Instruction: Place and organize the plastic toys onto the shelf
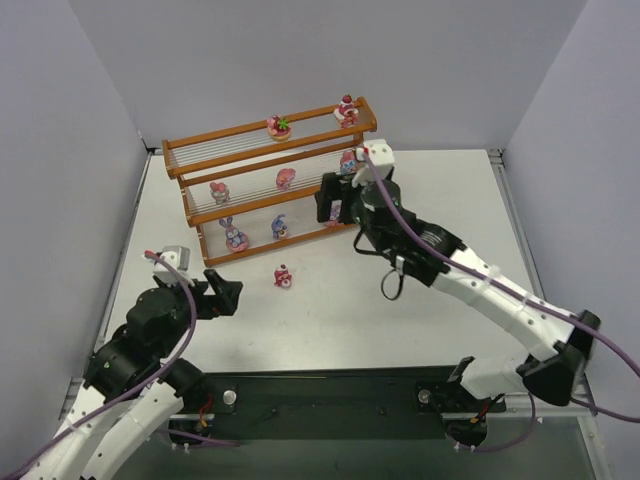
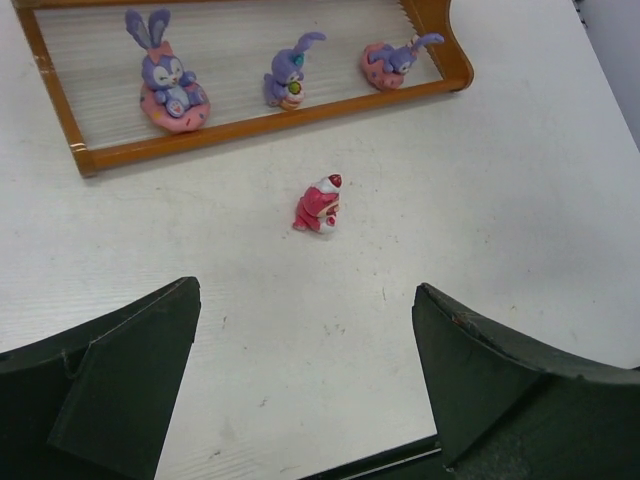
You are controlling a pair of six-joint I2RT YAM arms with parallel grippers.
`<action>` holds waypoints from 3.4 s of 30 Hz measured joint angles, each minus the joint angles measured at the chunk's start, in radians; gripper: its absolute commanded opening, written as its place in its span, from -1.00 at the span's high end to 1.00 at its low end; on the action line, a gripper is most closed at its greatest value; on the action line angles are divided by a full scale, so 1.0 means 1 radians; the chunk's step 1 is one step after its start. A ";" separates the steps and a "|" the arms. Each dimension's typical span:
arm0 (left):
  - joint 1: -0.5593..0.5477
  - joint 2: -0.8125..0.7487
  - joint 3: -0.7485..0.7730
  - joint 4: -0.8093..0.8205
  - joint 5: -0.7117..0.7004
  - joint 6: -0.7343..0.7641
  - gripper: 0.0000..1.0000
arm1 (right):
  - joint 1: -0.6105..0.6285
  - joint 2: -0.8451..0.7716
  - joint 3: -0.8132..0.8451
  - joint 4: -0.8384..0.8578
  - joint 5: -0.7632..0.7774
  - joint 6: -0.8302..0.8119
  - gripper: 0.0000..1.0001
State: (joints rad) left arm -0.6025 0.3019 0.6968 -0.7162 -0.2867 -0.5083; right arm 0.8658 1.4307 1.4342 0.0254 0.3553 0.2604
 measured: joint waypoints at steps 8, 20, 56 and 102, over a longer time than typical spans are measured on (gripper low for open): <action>-0.002 0.177 -0.196 0.226 0.088 -0.107 -0.72 | 0.054 -0.331 -0.451 -0.085 0.049 0.198 -0.55; -0.179 0.492 -0.370 0.642 -0.100 -0.294 -0.62 | 0.072 -0.362 -0.809 -0.098 0.033 0.438 -0.54; -0.402 1.432 0.137 0.499 -0.768 -0.634 -0.57 | 0.071 -0.337 -0.953 -0.028 -0.002 0.562 -0.51; -0.254 0.984 0.255 0.421 -0.577 -0.153 1.00 | 0.031 -0.322 -0.953 -0.061 0.024 0.573 -0.48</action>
State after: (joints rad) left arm -0.8570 1.2858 0.9516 -0.2955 -0.8639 -0.6609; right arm 0.8963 1.1084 0.4812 -0.0353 0.3794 0.8337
